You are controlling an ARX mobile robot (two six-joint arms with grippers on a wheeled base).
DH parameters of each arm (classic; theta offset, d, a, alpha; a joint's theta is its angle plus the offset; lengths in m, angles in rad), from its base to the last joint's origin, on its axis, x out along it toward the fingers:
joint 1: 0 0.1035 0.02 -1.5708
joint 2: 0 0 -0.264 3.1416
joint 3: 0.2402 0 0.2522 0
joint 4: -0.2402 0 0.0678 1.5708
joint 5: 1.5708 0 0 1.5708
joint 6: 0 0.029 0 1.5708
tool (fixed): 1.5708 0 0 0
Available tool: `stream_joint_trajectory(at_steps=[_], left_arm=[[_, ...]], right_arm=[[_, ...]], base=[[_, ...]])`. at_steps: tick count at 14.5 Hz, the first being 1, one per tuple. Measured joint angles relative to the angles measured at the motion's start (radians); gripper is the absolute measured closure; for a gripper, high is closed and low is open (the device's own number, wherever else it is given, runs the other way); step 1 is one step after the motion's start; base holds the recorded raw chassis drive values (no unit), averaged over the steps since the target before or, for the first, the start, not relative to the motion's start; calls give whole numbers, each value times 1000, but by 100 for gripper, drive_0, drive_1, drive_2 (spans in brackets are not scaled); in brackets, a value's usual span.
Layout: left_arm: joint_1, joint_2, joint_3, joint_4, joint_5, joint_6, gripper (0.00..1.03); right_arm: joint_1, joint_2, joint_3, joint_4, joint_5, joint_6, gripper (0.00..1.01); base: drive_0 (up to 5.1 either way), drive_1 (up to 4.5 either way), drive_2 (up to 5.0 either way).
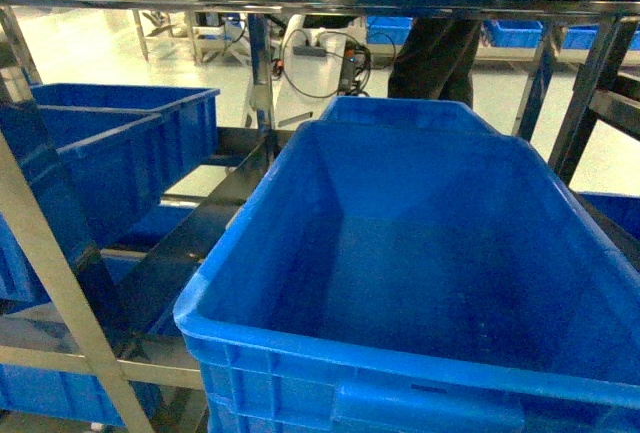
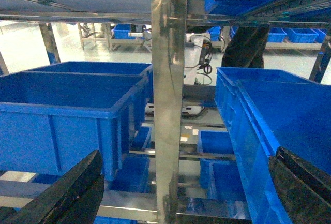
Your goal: Pick red block from blue box to shelf
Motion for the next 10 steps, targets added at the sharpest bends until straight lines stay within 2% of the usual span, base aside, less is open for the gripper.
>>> stream_joint_trajectory(at_steps=[1, 3, 4, 6, 7, 10], left_arm=[[0, 0, 0, 0, 0, 0, 5], [0, 0, 0, 0, 0, 0, 5], [0, 0, 0, 0, 0, 0, 5], [0, 0, 0, 0, 0, 0, 5], [0, 0, 0, 0, 0, 0, 5], [0, 0, 0, 0, 0, 0, 5]], right_arm=[[0, 2, 0, 2, 0, 1, 75], [73, 265, 3, 204, -23, 39, 75], [121, 427, 11, 335, -2, 31, 75], [181, 682, 85, 520, 2, 7, 75], [211, 791, 120, 581, -4, -3, 75], [257, 1057, 200, 727, -10, -17, 75]], base=[[0, 0, 0], [0, 0, 0], [0, 0, 0], [0, 0, 0], [0, 0, 0], [0, 0, 0]])
